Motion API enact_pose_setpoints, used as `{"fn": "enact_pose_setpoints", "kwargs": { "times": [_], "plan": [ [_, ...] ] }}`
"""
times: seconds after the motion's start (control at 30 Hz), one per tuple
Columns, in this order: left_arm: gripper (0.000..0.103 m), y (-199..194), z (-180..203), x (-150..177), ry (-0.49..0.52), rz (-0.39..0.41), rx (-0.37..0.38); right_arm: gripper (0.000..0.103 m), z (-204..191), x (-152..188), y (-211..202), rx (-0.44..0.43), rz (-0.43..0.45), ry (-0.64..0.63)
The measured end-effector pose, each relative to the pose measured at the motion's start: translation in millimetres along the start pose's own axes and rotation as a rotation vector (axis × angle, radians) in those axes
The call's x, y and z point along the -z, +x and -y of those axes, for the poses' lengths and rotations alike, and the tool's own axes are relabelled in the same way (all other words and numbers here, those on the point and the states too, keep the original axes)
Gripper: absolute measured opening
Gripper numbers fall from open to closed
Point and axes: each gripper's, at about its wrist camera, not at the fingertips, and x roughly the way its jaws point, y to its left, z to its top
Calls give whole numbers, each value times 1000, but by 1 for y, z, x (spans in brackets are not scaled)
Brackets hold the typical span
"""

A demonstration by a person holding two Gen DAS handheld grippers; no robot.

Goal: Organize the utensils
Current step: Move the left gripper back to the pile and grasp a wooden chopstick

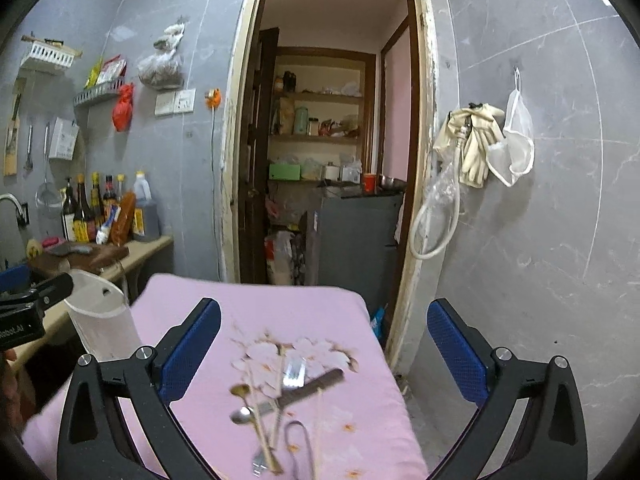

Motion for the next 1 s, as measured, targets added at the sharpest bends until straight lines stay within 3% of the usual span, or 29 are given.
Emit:
{"fn": "enact_pose_setpoints", "kwargs": {
  "times": [0.27,0.57,0.77,1.0],
  "plan": [
    [102,22,26,40,-46,-142,-84,101,21,36,38,-38,-94,-11],
    [102,59,50,77,-81,-332,-83,99,38,69,91,-126,-236,1],
    [89,82,62,93,-101,-417,-86,70,37,85,116,-169,-310,15],
    [64,103,59,106,-200,-531,-95,48,29,101,141,-228,-401,30]
  ]
}}
